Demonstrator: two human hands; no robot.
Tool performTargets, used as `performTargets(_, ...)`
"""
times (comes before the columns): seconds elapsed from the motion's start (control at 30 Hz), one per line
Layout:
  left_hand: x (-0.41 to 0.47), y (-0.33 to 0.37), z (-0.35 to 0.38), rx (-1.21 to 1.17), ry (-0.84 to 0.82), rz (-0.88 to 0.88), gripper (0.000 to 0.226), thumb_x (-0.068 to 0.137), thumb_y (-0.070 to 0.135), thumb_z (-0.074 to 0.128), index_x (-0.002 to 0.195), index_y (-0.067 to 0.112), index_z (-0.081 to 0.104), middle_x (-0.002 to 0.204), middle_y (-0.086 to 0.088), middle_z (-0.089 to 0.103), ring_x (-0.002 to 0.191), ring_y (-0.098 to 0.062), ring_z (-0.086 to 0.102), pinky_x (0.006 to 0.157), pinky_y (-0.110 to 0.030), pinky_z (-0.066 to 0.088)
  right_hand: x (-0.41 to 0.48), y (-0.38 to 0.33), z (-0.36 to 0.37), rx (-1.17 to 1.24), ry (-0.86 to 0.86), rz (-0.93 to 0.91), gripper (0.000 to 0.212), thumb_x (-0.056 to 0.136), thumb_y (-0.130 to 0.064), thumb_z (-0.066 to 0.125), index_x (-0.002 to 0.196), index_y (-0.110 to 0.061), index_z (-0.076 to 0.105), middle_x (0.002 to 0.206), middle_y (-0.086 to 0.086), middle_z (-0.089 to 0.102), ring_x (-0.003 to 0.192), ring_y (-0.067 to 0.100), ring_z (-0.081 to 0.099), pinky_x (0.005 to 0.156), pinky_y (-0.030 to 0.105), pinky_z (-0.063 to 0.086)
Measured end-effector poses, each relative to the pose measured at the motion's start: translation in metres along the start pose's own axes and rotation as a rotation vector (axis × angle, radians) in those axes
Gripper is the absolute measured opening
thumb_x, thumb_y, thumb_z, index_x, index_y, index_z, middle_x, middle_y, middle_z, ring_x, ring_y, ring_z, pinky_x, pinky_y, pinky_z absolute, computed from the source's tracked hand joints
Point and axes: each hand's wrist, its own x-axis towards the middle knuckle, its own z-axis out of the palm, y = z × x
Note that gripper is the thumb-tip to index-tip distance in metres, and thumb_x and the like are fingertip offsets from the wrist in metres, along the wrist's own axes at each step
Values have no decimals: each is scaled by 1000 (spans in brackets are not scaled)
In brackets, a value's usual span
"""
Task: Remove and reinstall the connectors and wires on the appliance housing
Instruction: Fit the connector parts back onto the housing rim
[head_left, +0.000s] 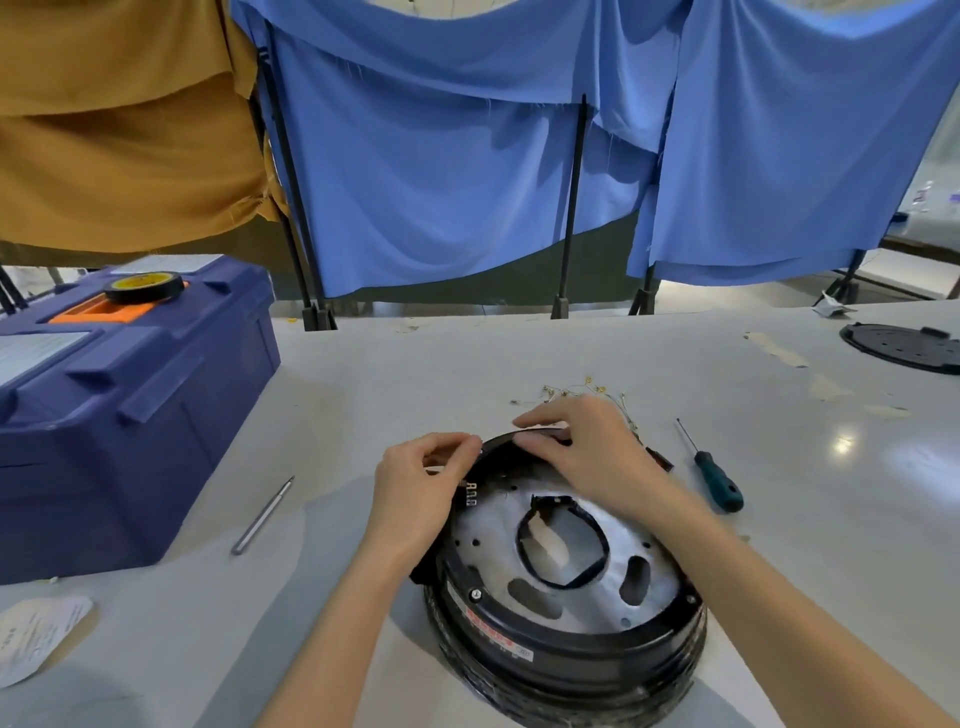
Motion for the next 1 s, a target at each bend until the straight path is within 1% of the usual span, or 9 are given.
performTargets(0.07, 4, -1, 5, -47, -74, -62, 23, 85, 27, 72, 107, 19, 73, 100, 9, 73, 93, 2, 67, 83, -15, 49, 4, 27, -23, -9, 146, 132, 17, 90, -17, 66, 104, -12, 76, 105, -1, 73, 98, 13, 66, 85, 17, 42)
performTargets(0.13, 6, -3, 9, -72, -83, -101, 26, 85, 21, 72, 110, 16, 72, 102, 7, 73, 95, -2, 68, 83, -16, 52, 5, 60, -43, -49, 241, 314, 16, 89, -8, 65, 101, -7, 75, 103, 7, 74, 95, 19, 66, 82, 21, 42)
performTargets(0.3, 6, -5, 12, -88, -44, -124, 22, 85, 15, 72, 107, 17, 74, 99, 5, 74, 95, -6, 69, 96, -33, 52, 0, 116, -47, -175, 56, 551, 25, 86, -4, 66, 110, -4, 70, 116, 16, 66, 104, 31, 61, 84, 32, 47)
performTargets(0.47, 4, -7, 12, -114, -34, -129, 21, 84, 15, 73, 105, 18, 75, 99, 6, 75, 95, -5, 69, 96, -34, 52, 3, 124, -35, -259, 3, 505, 27, 84, 2, 59, 106, -5, 73, 107, 15, 71, 99, 30, 63, 81, 33, 50)
performTargets(0.67, 2, -8, 10, -132, -39, -134, 22, 84, 16, 73, 106, 19, 75, 98, 7, 75, 95, -4, 69, 96, -32, 52, 2, 116, -46, -164, 23, 497, 23, 73, 1, 75, 95, -8, 73, 90, 12, 69, 82, 26, 60, 68, 27, 45)
performTargets(0.77, 2, -6, 9, -101, -50, -114, 23, 84, 19, 73, 107, 19, 74, 99, 9, 74, 95, -1, 68, 96, -30, 51, 3, 92, -56, -59, 106, 391, 29, 71, 0, 80, 96, -10, 71, 92, 9, 70, 80, 25, 66, 70, 30, 51)
performTargets(0.87, 1, 0, 9, -64, -45, -58, 25, 83, 28, 72, 108, 21, 73, 101, 13, 73, 95, 4, 66, 95, -24, 50, 6, 53, -58, 96, 194, 237, 33, 64, 3, 82, 90, -14, 71, 89, 3, 67, 70, 15, 66, 54, 17, 49)
performTargets(0.93, -1, 5, 8, 3, -2, 48, 24, 83, 32, 71, 107, 28, 73, 101, 18, 71, 95, 8, 62, 89, -19, 46, 6, 26, -53, 184, 171, 140, 36, 60, 2, 86, 87, -17, 70, 91, 1, 62, 72, 16, 64, 59, 20, 52)
performTargets(1.0, -2, 12, 6, -19, 12, 109, 19, 83, 35, 72, 101, 34, 74, 96, 20, 72, 82, 4, 63, 78, -16, 47, 5, 2, -40, 214, 104, 57, 38, 57, -2, 89, 87, -18, 70, 94, 2, 60, 73, 16, 62, 65, 23, 53)
